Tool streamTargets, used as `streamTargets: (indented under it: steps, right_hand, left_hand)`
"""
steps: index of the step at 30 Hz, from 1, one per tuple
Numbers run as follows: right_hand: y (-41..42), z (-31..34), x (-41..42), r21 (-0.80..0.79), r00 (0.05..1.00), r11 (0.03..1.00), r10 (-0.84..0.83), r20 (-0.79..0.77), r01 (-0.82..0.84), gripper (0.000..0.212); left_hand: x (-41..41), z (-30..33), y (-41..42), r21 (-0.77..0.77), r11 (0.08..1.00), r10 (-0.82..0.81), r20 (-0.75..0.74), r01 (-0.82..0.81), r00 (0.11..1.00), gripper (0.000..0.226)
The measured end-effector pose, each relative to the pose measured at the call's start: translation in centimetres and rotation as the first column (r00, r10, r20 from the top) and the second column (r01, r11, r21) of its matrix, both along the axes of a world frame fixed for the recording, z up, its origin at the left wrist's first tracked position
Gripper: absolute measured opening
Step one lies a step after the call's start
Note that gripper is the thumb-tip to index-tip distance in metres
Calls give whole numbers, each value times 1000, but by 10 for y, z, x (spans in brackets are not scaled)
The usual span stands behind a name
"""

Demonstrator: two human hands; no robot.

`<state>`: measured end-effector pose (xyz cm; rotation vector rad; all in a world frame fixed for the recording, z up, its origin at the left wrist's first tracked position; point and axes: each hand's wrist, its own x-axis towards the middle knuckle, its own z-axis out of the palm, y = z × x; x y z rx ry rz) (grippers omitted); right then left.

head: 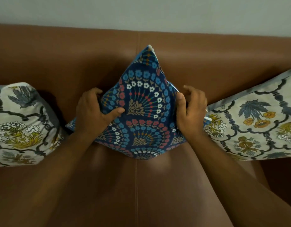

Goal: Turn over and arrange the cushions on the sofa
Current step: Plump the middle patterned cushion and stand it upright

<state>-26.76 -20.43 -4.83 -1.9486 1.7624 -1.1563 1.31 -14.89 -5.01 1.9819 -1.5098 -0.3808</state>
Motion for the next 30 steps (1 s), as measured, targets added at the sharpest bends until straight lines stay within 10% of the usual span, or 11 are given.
streamTargets:
  steps: [5,11,19,30]
  right_hand:
    - [17,6,17,-140,975,972,168,-143,-188,70]
    - [5,-38,-50,242,946,970,94,-309,-18,86]
    - [9,-6,-1,116,940,959,277,-201,-258,79]
    - [-16,-14,7,-21,993,998,63,99,-62,67]
  left_hand:
    - [-39,9,6,-155,975,-130,175,158,976,106]
    - [-2,-13,8,53,998,-46,105,41,993,111]
    - [-40,-4,17,-41,994,-99,99,103,990,110]
    - [-55,24,-28,-200,973,-72,194,111,978,102]
